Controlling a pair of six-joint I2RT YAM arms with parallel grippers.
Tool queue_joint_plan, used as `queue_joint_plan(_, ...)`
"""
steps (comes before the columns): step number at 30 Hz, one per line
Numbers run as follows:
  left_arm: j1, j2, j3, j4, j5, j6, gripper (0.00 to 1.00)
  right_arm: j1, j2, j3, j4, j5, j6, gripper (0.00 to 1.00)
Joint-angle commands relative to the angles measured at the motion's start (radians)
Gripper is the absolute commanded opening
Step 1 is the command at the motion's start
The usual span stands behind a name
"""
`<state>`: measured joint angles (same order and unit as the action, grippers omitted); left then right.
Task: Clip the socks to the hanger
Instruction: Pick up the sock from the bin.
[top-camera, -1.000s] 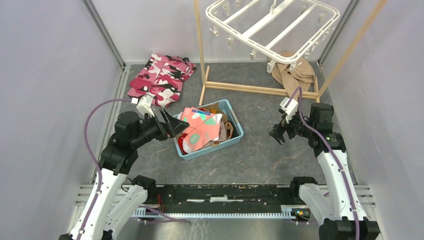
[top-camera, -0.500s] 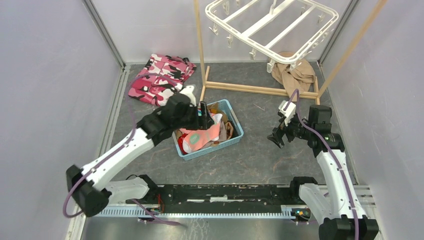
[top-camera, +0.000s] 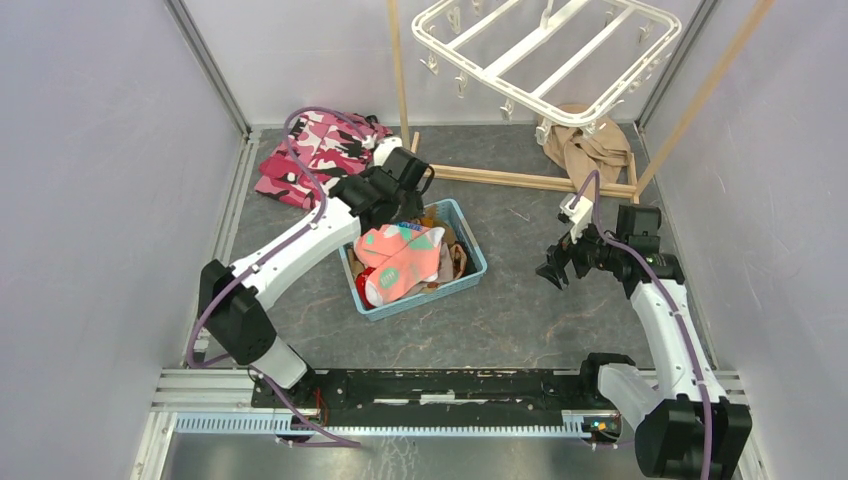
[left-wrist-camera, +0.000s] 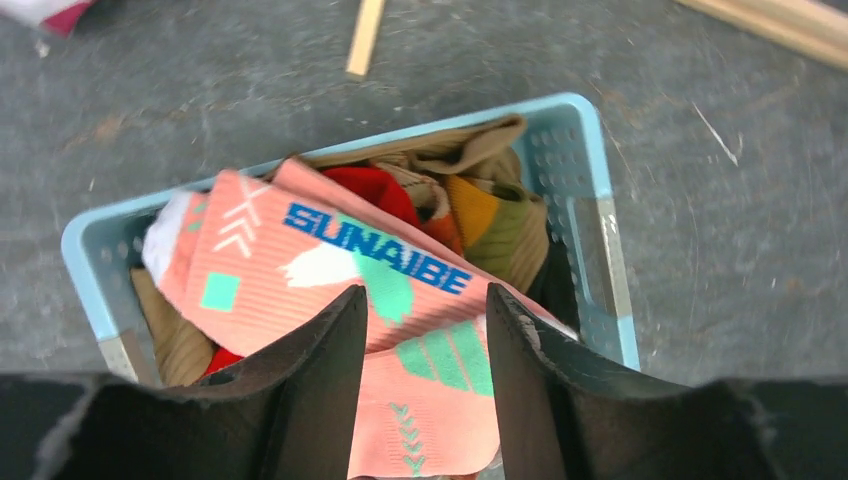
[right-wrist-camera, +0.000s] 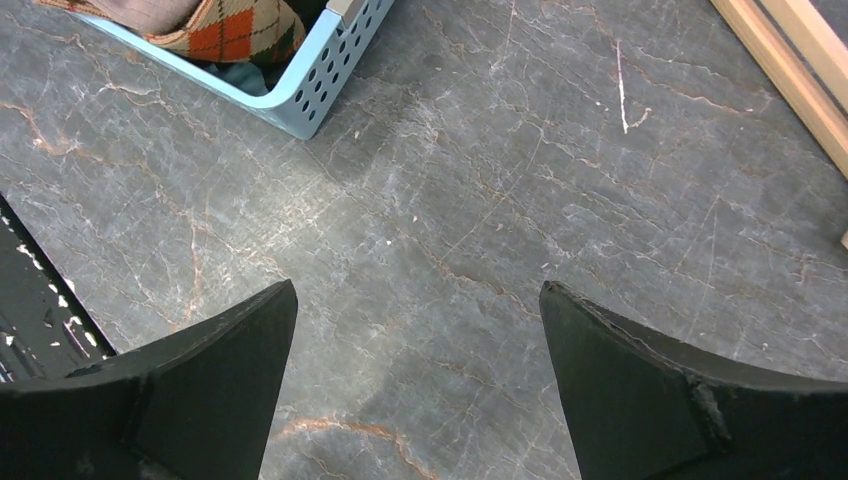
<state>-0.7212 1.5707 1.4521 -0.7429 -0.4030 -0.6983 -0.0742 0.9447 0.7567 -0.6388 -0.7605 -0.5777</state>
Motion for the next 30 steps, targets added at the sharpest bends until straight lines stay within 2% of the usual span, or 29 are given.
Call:
queue_joint_plan(1, 0.042, 0.024, 0.059, -0.17, -0.105, -0.282, 0.53, -0.003, 0.027, 0.003, 0.05, -0.027, 0.02, 0.98)
queue_joint_plan(7, 0.071, 0.053, 0.024, -0.231, -0.144, -0.391, 0.56, -0.003, 0.043, -0.028, 0.094, -0.05, 0.042, 0.98)
queue_joint_plan(11, 0.118, 0.103, 0.006, -0.206, -0.103, -0.376, 0.61, -0.002, 0.032, -0.051, 0.115, -0.059, 0.051, 0.98)
queue_joint_plan(16, 0.141, 0.171, 0.063, -0.195, -0.063, -0.35, 0.64, -0.003, 0.018, -0.066, 0.119, -0.063, 0.05, 0.98)
queue_joint_plan(22, 0.141, 0.194, 0.026, -0.17, -0.025, -0.352, 0.63, -0.003, 0.016, -0.069, 0.126, -0.065, 0.056, 0.98)
queue_joint_plan(24, 0.141, 0.181, 0.006, -0.161, -0.02, -0.358, 0.58, -0.003, 0.016, -0.069, 0.126, -0.069, 0.056, 0.98)
queue_joint_plan(25, 0.14, 0.171, 0.002, -0.158, -0.019, -0.359, 0.49, -0.002, 0.016, -0.071, 0.126, -0.072, 0.058, 0.98)
queue_joint_plan(30, 0.14, 0.101, -0.017, -0.149, -0.023, -0.343, 0.21, -0.003, 0.019, -0.069, 0.128, -0.079, 0.061, 0.98)
